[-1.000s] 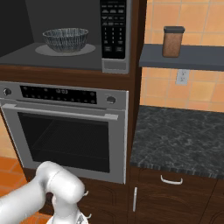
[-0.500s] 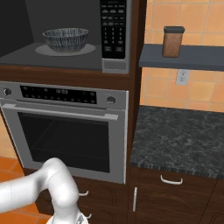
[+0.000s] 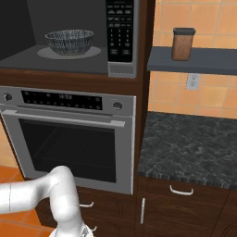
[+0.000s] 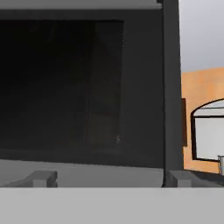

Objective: Open the microwave, place the bowl with waffle inside the microwave, then close the microwave door and turn it on.

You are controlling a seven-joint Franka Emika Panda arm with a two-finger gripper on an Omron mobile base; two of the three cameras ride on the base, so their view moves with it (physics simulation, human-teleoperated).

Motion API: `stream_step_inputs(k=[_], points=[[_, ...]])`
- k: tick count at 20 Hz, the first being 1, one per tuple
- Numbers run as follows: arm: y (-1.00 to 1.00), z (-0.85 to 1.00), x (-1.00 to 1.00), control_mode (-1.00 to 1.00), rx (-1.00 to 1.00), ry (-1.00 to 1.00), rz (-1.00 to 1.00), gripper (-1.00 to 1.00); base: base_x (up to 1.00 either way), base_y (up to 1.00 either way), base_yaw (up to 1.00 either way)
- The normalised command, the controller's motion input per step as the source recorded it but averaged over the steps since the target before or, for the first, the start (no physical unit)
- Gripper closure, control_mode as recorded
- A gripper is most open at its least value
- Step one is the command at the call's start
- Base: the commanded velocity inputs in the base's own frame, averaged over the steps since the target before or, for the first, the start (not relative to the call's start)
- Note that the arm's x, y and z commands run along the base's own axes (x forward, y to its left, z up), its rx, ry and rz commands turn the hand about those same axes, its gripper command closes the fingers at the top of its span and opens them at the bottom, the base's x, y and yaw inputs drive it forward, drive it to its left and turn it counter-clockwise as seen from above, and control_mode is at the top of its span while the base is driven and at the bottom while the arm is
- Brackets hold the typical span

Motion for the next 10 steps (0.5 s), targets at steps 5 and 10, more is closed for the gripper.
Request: stream_step_inputs(k=[5, 10], points=[[-0.82, 0.30, 0.33, -1.00, 0.23, -0.18, 0.00, -1.00, 0.00, 0.00, 0.00], [-0.67, 0.46, 0.09, -1.00, 0.24, -0.20, 0.00, -1.00, 0.00, 0.00, 0.00]])
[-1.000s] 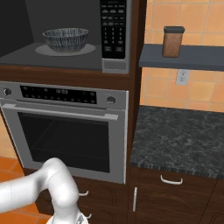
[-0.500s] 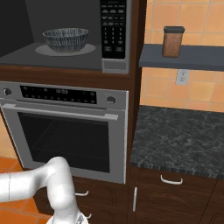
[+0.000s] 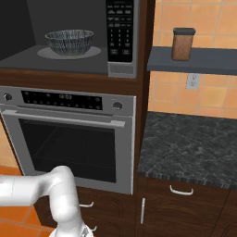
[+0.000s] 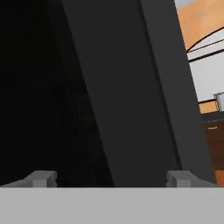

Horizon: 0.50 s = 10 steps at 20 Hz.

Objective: Open the microwave, place the bowl with waffle inside the microwave, then close the microwave door and turn it on.

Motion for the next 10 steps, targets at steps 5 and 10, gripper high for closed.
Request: stream_step_inputs(k=[5, 10], points=[[-0.86, 0.18, -0.19, -1.00, 0.12, -0.05, 0.02, -1.00, 0.00, 0.00, 0.00], [-1.00, -0.02, -0.22, -1.00, -0.01, 0.02, 0.24, -1.00, 0.00, 0.00, 0.00]])
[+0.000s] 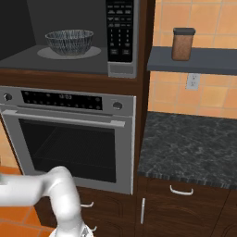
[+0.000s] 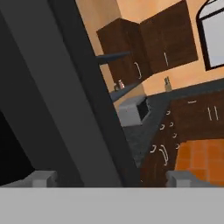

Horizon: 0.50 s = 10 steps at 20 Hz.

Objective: Open the microwave, place the bowl with waffle inside the microwave, then close the microwave door and turn it on.

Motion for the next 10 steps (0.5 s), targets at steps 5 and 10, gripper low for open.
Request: stream_step_inputs(k=[5, 10], points=[[-0.97, -0.17, 0.21, -1.00, -0.14, 0.16, 0.44, -1.00, 0.00, 0.00, 0.00], [-0.90, -0.30, 0.28, -1.00, -0.17, 0.10, 0.39, -1.00, 0.00, 0.00, 0.00]])
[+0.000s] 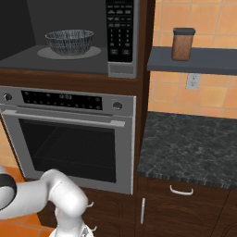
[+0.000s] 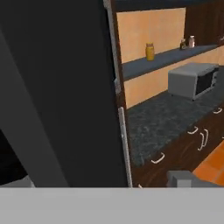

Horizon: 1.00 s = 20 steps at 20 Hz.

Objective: Open the microwave, place the bowl with waffle inside the microwave, then close the microwave door and turn it on.

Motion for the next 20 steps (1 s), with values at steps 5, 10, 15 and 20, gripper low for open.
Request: stream_step_inputs(k=[5, 10, 15, 20], points=[[-0.78, -0.44, 0.81, -1.00, -0.16, -0.05, 0.21, -1.00, 0.00, 0.00, 0.00], [-0.35, -0.67, 1.00, -1.00, -0.17, -0.05, 0.28, -1.00, 0.00, 0.00, 0.00], [-0.45, -0.14, 1.00, -1.00, -0.11, -0.31, 0.29, -1.00, 0.00, 0.00, 0.00], [-0.42, 0.02, 0.97, -1.00, -0.01, -0.52, 0.27, -1.00, 0.00, 0.00, 0.00]])
